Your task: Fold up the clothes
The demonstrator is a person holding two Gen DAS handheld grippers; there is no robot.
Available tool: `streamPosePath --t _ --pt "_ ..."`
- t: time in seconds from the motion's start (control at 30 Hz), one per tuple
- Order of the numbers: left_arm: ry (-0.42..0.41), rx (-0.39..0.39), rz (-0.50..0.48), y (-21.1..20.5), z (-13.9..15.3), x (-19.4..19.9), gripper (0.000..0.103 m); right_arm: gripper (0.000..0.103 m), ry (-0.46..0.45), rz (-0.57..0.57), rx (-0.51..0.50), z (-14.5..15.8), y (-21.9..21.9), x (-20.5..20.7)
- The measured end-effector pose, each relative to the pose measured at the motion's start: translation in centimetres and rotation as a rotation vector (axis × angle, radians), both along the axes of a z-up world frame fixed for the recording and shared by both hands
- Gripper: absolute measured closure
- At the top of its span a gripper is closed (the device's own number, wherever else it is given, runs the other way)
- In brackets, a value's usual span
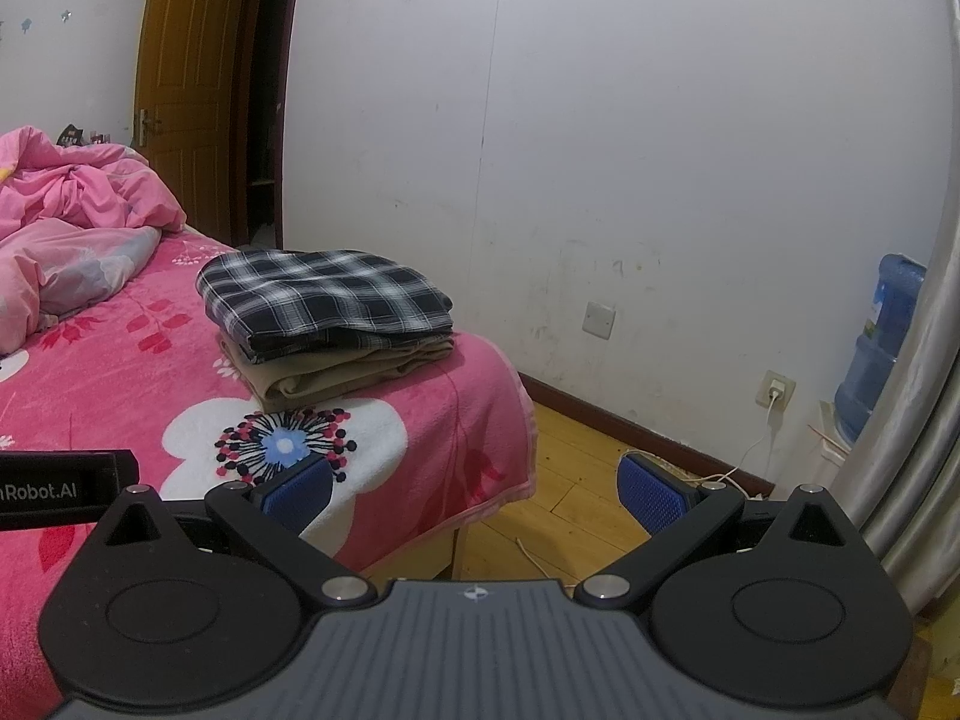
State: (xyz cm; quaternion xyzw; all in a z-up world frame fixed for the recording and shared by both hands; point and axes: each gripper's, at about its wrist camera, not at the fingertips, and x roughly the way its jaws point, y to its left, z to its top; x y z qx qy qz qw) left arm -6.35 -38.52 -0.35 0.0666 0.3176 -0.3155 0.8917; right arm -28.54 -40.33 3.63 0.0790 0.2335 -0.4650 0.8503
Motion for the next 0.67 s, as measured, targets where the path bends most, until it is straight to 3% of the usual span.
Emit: streamPosePath --t 0.67 --pt "0.001 0.001 0.004 0.18 0.04 0.08 0.000 0.000 0.000 0.000 0.002 -0.05 0.21 -0.01"
